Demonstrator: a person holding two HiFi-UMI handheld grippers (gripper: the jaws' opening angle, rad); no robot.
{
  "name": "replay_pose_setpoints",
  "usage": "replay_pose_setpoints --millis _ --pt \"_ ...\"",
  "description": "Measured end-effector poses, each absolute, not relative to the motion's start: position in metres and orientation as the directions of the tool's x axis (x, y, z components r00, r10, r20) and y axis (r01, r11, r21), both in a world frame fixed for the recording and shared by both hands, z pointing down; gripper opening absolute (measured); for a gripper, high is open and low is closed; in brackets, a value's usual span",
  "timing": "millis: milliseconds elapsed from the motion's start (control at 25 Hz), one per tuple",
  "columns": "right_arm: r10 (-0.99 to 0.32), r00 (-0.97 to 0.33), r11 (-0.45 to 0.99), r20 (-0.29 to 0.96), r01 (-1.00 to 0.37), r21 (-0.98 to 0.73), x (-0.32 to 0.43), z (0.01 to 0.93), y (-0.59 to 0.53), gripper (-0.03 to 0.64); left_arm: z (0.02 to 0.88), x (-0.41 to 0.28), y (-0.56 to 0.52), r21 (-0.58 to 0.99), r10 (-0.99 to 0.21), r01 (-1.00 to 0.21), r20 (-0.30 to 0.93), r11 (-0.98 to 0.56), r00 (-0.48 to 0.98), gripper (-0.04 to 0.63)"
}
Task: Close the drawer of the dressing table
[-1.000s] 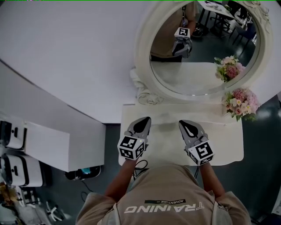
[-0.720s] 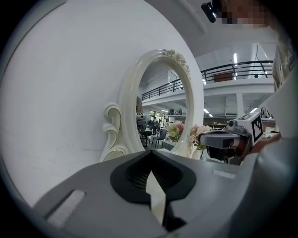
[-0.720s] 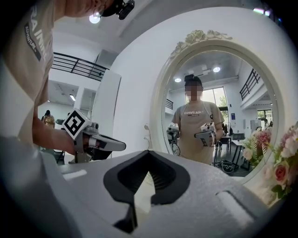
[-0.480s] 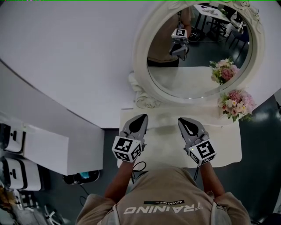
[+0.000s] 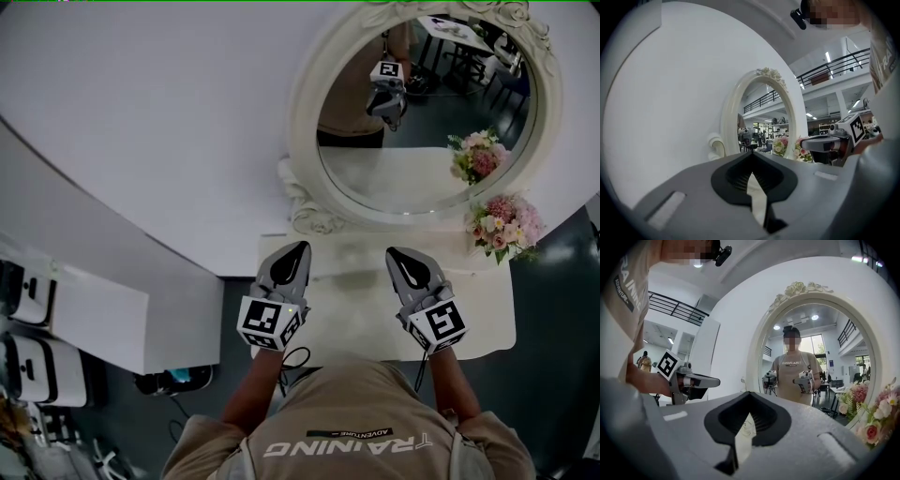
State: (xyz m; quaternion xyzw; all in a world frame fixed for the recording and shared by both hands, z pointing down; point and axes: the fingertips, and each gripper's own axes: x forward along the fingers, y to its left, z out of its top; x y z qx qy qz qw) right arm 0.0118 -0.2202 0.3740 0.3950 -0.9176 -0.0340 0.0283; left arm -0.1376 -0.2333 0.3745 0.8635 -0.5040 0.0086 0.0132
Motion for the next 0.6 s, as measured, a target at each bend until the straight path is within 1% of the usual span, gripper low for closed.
replay_pose_setpoints --millis 400,600 --pt "-0.743 -0.668 0.668 0.031 -0.740 0.073 0.0174 0.3774 -0.2164 0.002 0.3788 -0.1377 -0.2300 0.035 -0.868 -0.868 0.034 -0.495 0.496 0.018" --pt "-0.729 -0.684 0.684 0.038 -0.725 0.077 0.0141 0.3786 -0.2171 0.002 0.3812 -0.1383 -0.2308 0.027 -0.871 -0.872 0.040 -0.489 0.490 0.018"
